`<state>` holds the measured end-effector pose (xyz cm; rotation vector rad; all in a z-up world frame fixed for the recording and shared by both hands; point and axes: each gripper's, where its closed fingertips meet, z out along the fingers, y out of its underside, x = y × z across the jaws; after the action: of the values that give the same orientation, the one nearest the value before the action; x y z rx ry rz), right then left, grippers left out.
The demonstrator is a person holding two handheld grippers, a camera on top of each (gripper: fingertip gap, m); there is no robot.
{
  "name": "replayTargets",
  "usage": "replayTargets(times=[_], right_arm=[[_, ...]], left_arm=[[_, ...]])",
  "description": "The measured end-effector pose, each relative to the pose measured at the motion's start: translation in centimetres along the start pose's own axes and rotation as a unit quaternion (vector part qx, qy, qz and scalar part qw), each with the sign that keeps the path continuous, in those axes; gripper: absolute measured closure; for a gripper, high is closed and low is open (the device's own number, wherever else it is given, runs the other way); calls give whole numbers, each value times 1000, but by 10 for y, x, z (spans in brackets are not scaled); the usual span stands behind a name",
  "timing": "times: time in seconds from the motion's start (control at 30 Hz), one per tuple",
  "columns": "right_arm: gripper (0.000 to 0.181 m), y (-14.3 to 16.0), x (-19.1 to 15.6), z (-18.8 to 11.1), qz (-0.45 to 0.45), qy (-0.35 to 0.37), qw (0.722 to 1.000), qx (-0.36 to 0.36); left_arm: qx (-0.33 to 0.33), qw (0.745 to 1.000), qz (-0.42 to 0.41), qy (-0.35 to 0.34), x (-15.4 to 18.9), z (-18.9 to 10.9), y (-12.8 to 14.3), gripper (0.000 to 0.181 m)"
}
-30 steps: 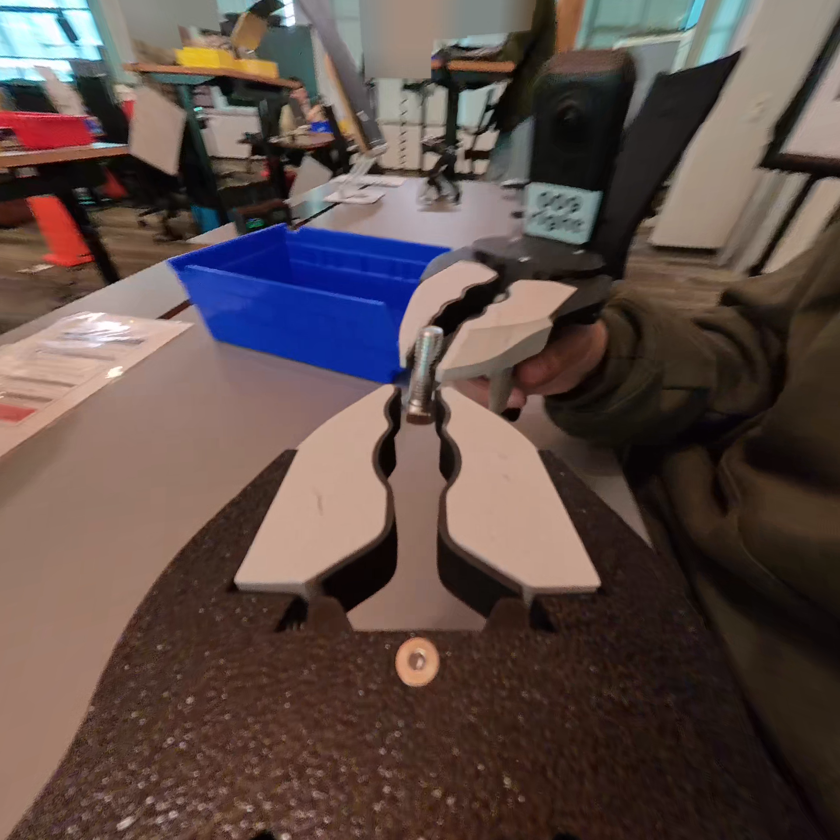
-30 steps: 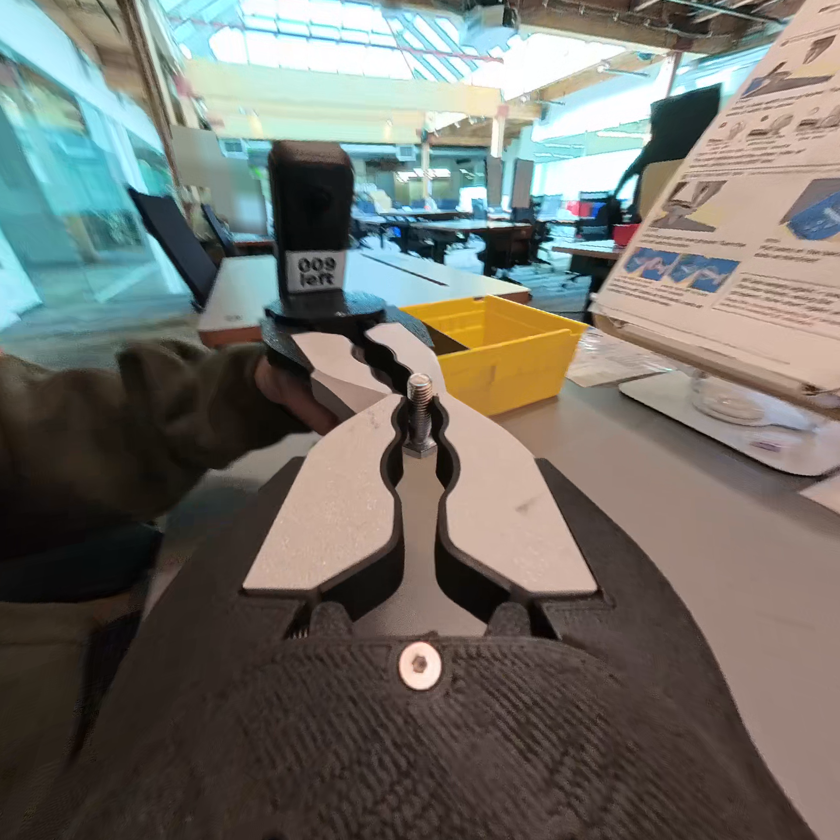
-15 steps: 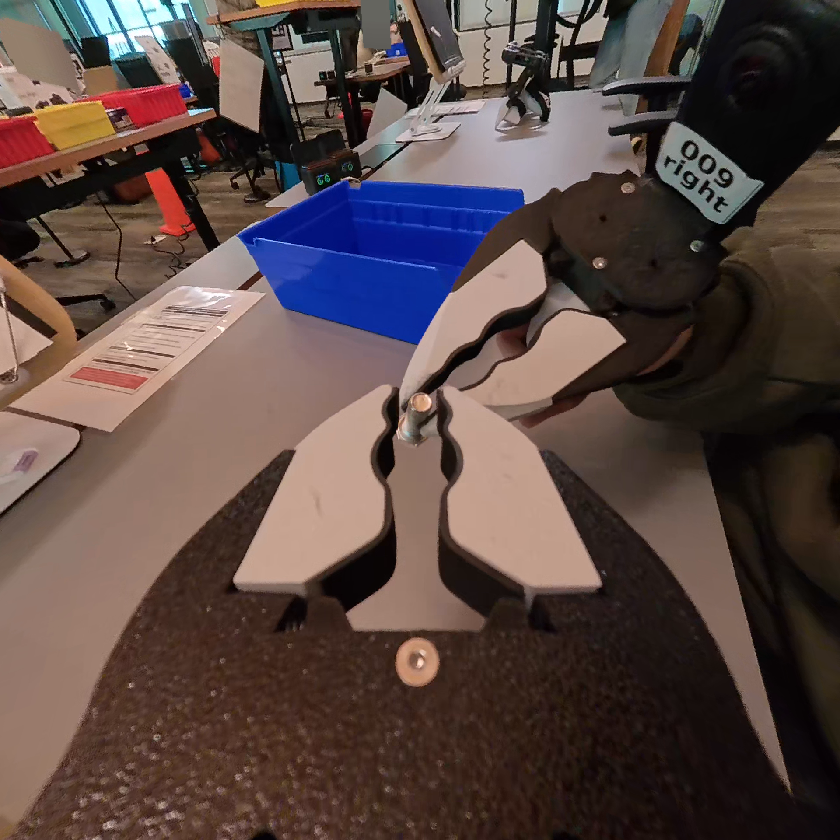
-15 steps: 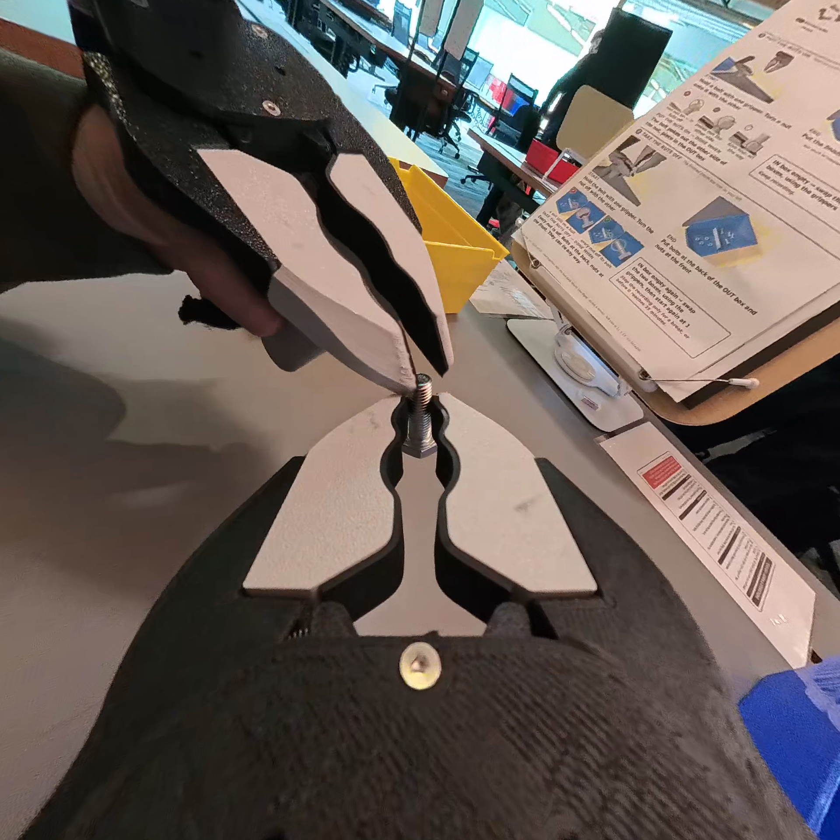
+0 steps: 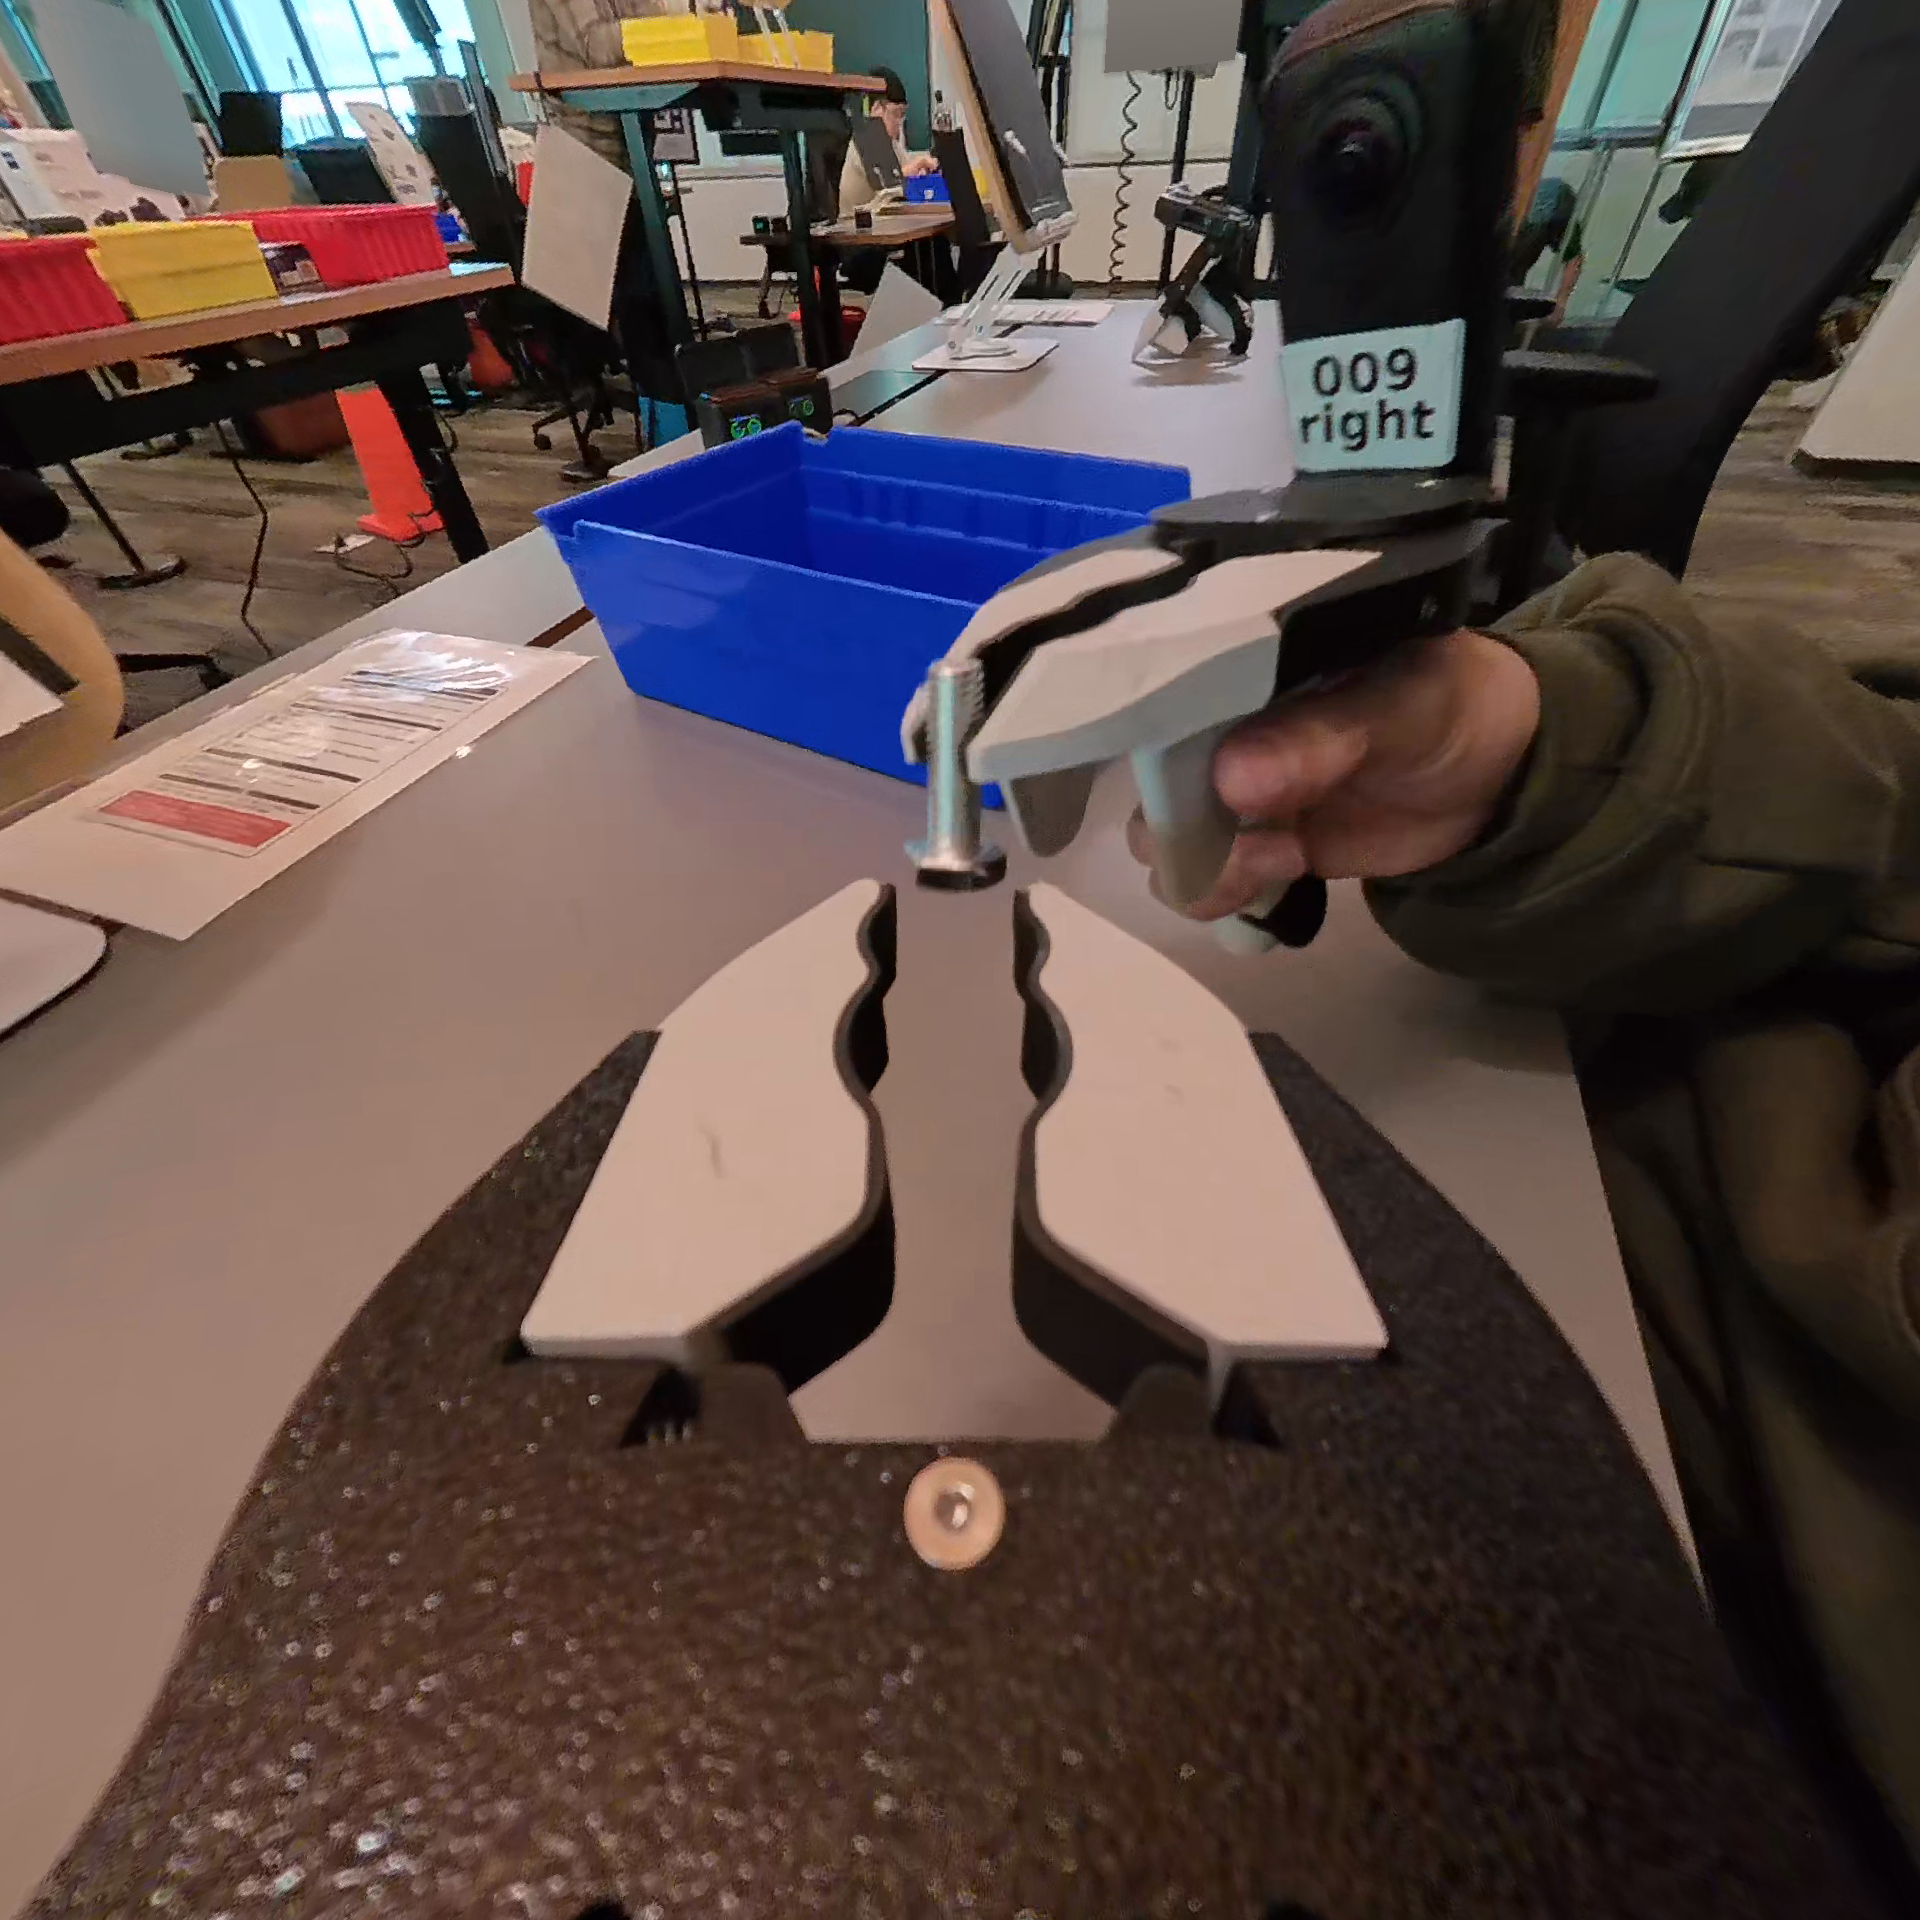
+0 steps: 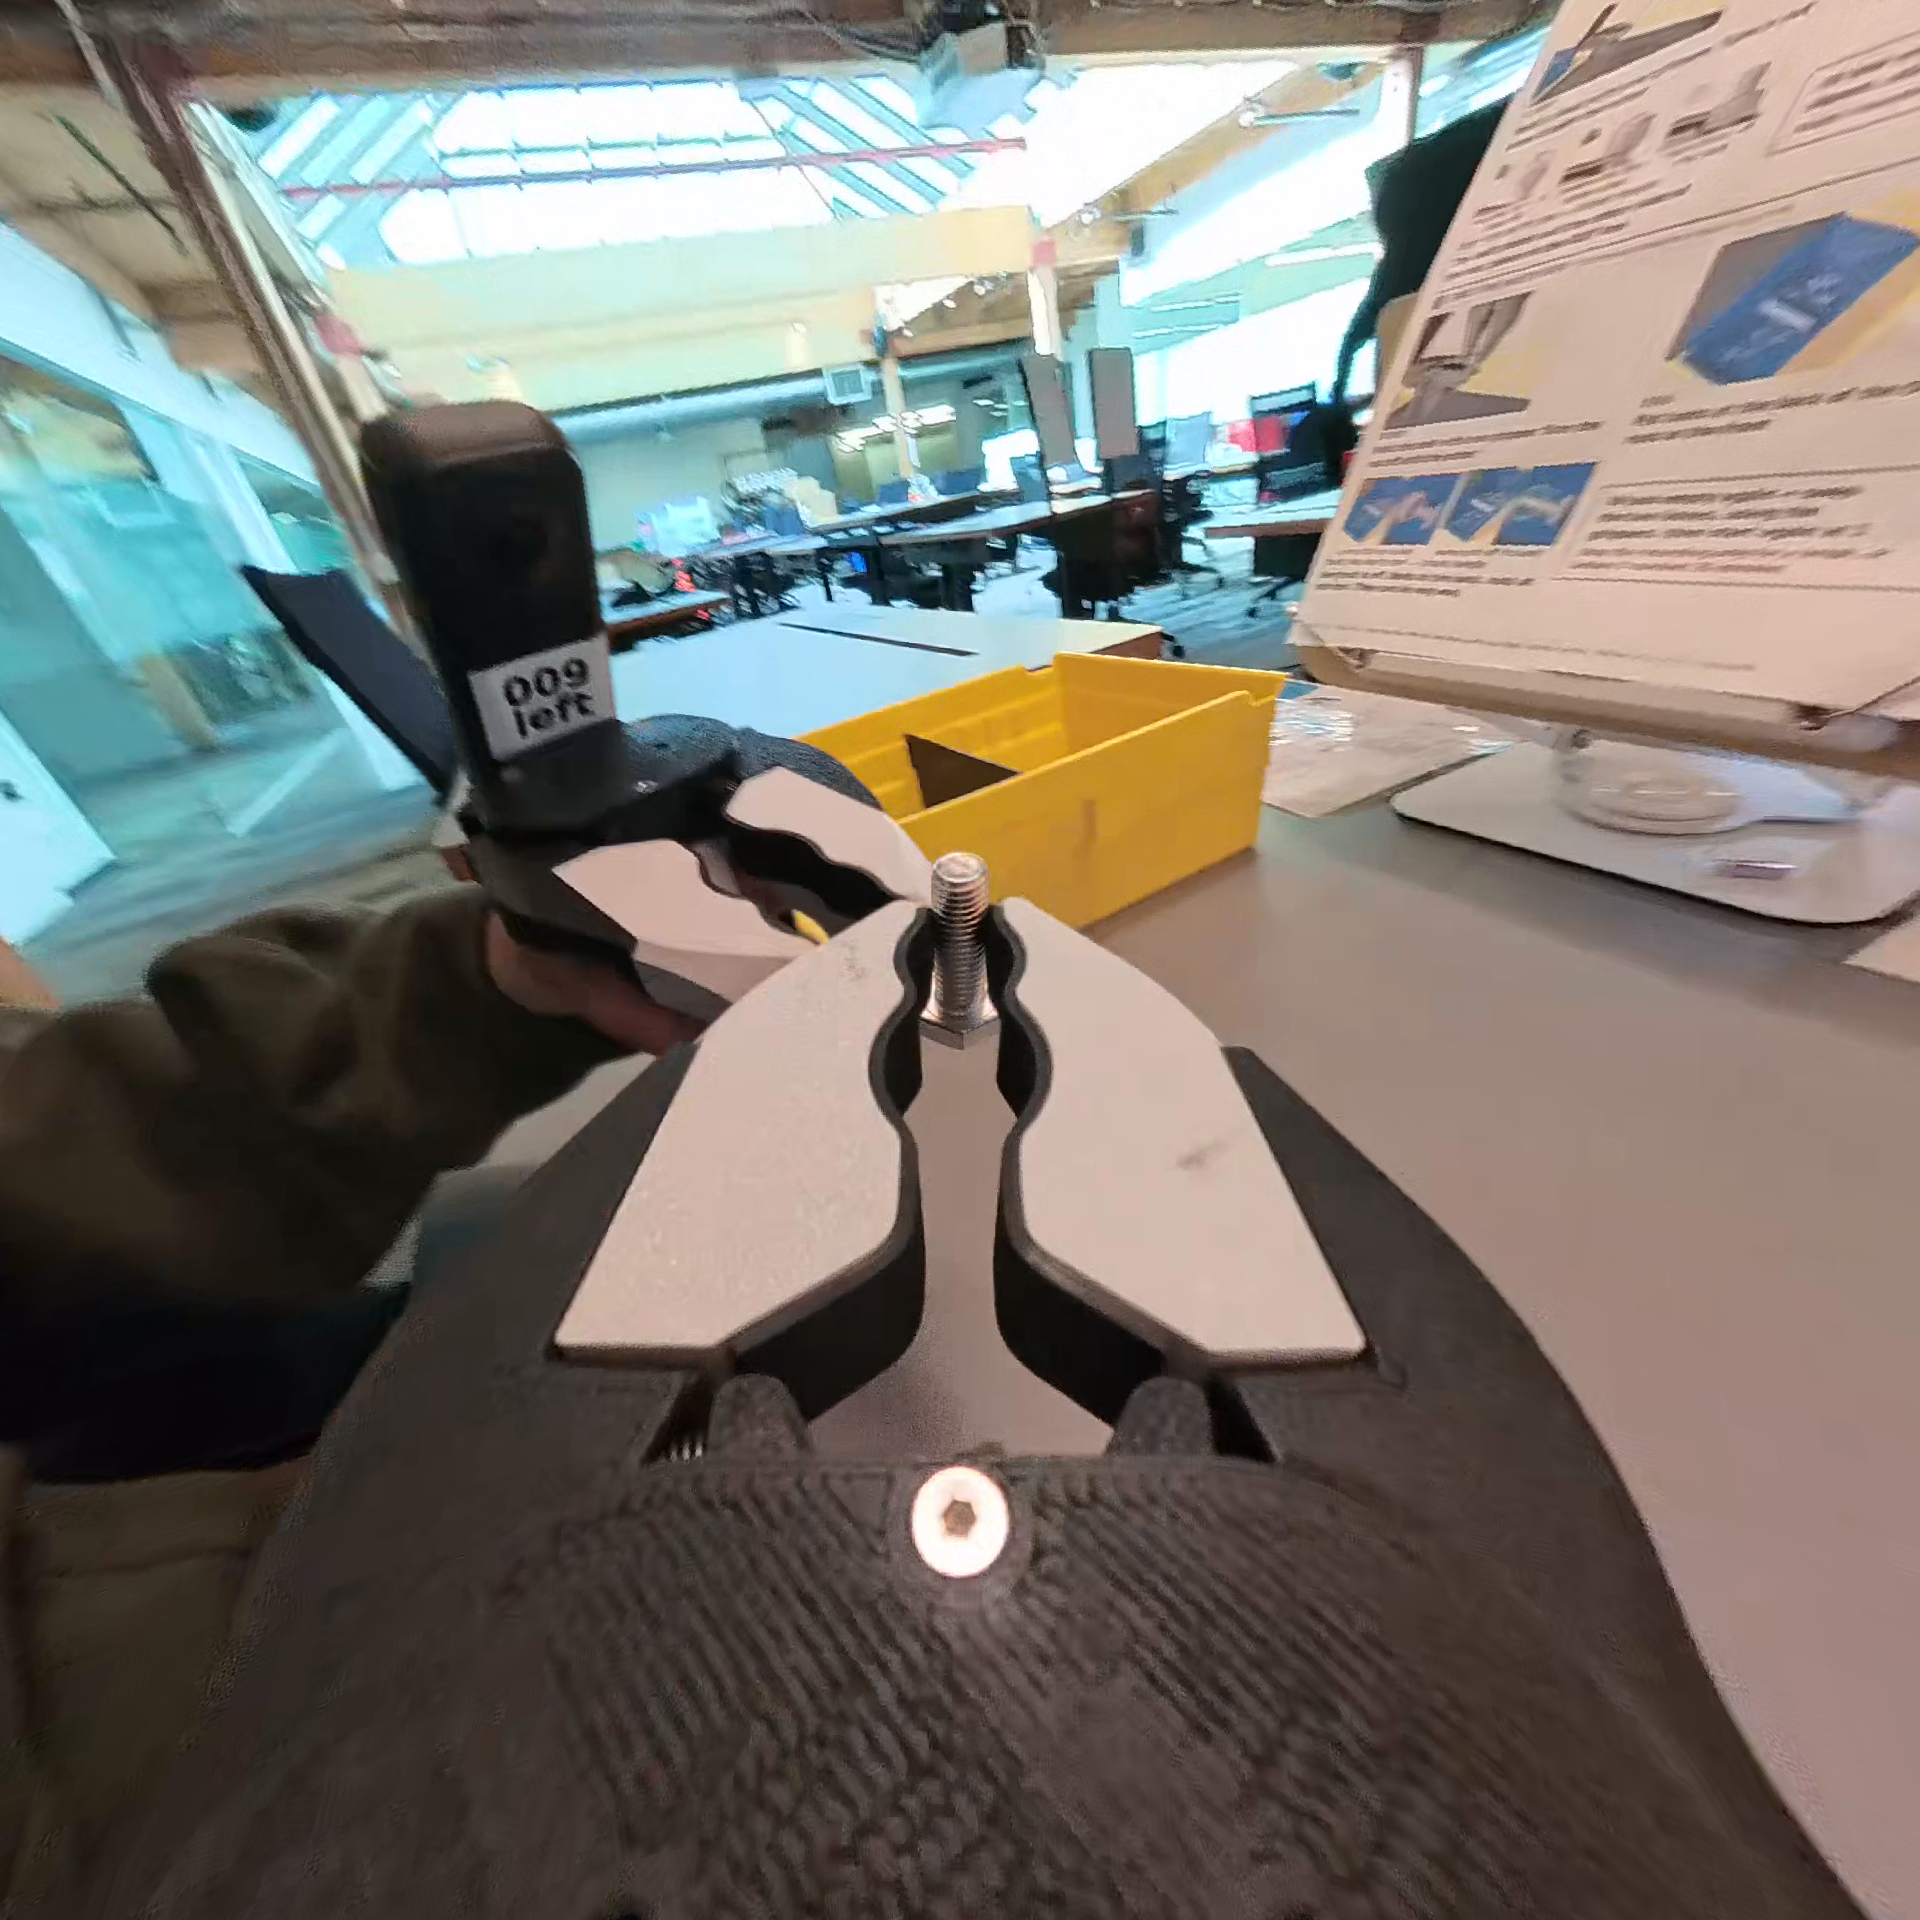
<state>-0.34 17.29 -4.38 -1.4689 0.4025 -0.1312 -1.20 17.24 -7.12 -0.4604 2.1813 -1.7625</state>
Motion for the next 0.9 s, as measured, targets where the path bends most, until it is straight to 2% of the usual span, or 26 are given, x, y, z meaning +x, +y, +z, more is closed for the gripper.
replayTargets(times=[0.17,0.37,0.53,0.9], right_arm=[[172,11,-12,8,1,-26,1000,-14],[172,15,-12,11,-5,-23,999,-29],[172,14,-7,10,-13,-11,999,-32],[172,18,-11,11,-34,-16,998,-50]], left_arm=[[-7,1000,-3,-2,2,5,3,161],[-13,1000,-3,-5,1,4,7,161],[-36,999,-13,-5,0,4,17,154],[-22,999,-29,8,2,3,16,156]])
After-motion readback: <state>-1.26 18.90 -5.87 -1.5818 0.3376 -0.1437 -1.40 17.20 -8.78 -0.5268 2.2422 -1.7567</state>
